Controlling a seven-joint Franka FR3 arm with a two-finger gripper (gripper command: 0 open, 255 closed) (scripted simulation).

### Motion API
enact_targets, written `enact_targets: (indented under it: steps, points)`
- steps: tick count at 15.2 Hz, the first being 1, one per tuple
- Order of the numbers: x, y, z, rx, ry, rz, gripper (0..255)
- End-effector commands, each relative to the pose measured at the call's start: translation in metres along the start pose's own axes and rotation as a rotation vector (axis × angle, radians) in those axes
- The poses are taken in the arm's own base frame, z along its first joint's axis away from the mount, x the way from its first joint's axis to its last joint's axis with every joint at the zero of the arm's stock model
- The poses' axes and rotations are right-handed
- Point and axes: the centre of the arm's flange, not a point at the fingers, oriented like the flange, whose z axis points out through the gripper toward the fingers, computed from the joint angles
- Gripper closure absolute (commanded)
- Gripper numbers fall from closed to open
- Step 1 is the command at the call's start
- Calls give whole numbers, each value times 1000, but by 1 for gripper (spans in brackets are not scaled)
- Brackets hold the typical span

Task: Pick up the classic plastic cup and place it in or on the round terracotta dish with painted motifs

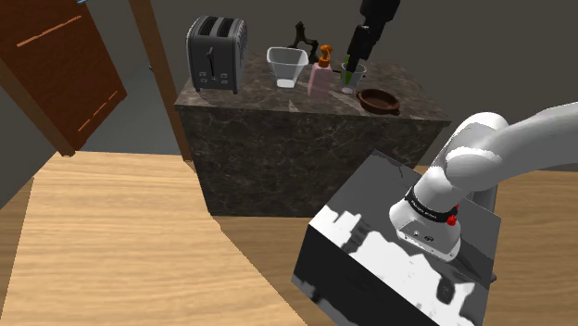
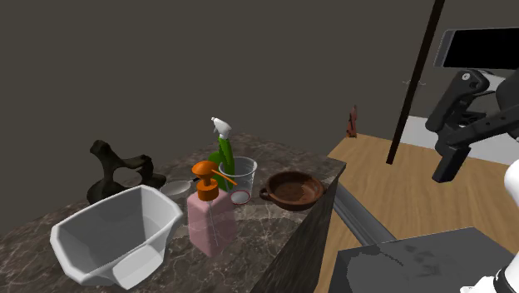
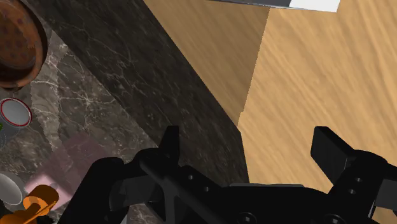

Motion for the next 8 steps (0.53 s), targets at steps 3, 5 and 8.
enact_targets:
  steps: [3,5,8]
  points:
    - [6,21,13,-9,-3,-1,0]
    - [13,42,26,-17,-6,-3,0]
    - [22,74,45,-30,-11,-5,0]
